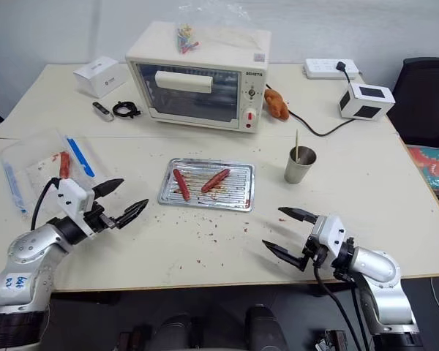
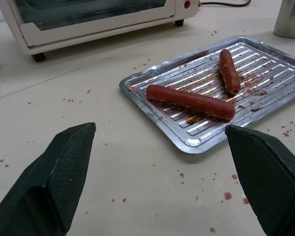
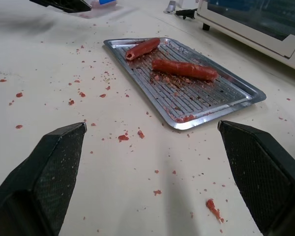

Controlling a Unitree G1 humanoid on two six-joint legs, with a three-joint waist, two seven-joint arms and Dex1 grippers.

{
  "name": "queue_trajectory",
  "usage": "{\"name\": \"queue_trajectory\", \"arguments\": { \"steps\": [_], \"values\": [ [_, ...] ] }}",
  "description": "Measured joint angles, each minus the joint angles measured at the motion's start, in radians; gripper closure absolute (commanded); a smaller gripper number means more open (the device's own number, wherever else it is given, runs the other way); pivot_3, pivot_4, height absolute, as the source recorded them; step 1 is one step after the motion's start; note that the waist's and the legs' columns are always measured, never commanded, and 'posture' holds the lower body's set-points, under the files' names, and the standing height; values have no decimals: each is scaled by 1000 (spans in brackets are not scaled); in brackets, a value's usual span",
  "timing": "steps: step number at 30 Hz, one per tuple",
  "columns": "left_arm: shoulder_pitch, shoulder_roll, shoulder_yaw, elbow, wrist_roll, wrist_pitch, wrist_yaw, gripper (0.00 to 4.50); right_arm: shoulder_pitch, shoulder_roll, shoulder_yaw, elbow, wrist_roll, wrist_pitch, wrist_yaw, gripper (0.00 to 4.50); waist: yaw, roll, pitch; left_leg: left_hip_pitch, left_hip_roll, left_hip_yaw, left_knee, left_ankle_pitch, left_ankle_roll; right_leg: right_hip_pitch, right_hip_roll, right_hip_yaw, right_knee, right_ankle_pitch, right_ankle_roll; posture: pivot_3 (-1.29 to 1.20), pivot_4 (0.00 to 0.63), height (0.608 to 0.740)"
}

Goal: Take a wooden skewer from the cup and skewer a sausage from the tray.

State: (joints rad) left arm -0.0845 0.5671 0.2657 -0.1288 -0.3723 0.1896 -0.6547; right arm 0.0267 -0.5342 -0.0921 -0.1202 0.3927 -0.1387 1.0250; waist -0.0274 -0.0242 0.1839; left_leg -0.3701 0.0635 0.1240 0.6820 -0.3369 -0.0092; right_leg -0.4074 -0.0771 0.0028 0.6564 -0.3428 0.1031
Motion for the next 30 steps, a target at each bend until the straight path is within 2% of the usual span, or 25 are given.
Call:
{"name": "queue_trajectory", "arguments": {
  "steps": [4, 7, 11, 15, 20, 23, 27, 30],
  "values": [
    [2, 0, 1, 14, 5, -17, -2, 20, 1, 0, 1, -2, -2, 1, -18, 0, 0, 0, 0, 0, 0, 0, 0, 0, 0, 0, 0, 0, 0, 0, 0, 0, 150, 740],
    [3, -2, 33, 10, -95, 8, -69, 20, -14, -3, -7, -14, 14, 12, -31, 0, 0, 0, 0, 0, 0, 0, 0, 0, 0, 0, 0, 0, 0, 0, 0, 0, 150, 740],
    [37, 120, 86, -35, -214, 28, -266, 20, -20, -62, -114, -20, 50, 18, -41, 0, 0, 0, 0, 0, 0, 0, 0, 0, 0, 0, 0, 0, 0, 0, 0, 0, 150, 740],
    [54, 215, 131, -56, -288, 80, -373, 20, 4, -118, -222, 38, 61, 4, -34, 0, 3, 0, 0, 0, -1, 0, 0, 0, 0, 1, 0, 0, -2, 0, 0, 0, 150, 740],
    [32, 210, 149, -52, -358, 142, -403, 20, 13, -178, -274, 115, 61, -16, 11, 0, -2, 0, 0, 1, 0, 0, 0, 0, 0, 1, 0, 0, -1, 0, 0, 0, 150, 740],
    [13, 190, 143, -54, -365, 150, -394, 20, -52, -253, -260, 104, 72, 60, 32, 0, -9, 2, 1, 1, 0, 2, 0, 0, 0, 0, 1, 3, 1, 0, 0, 0, 150, 740],
    [14, 163, 94, -60, -355, 158, -386, 20, -278, -443, -174, 73, 74, 297, 61, 0, -12, 4, 1, 1, 1, 2, 0, 0, 0, -2, 1, 3, 1, 0, 0, 0, 150, 740],
    [13, 152, 67, -60, -339, 157, -383, 20, -398, -506, -89, 70, 39, 405, 84, 0, -6, 3, 1, -1, 2, 1, 0, 0, -1, -2, 2, 2, 0, 0, -1, 0, 150, 740]
  ]
}}
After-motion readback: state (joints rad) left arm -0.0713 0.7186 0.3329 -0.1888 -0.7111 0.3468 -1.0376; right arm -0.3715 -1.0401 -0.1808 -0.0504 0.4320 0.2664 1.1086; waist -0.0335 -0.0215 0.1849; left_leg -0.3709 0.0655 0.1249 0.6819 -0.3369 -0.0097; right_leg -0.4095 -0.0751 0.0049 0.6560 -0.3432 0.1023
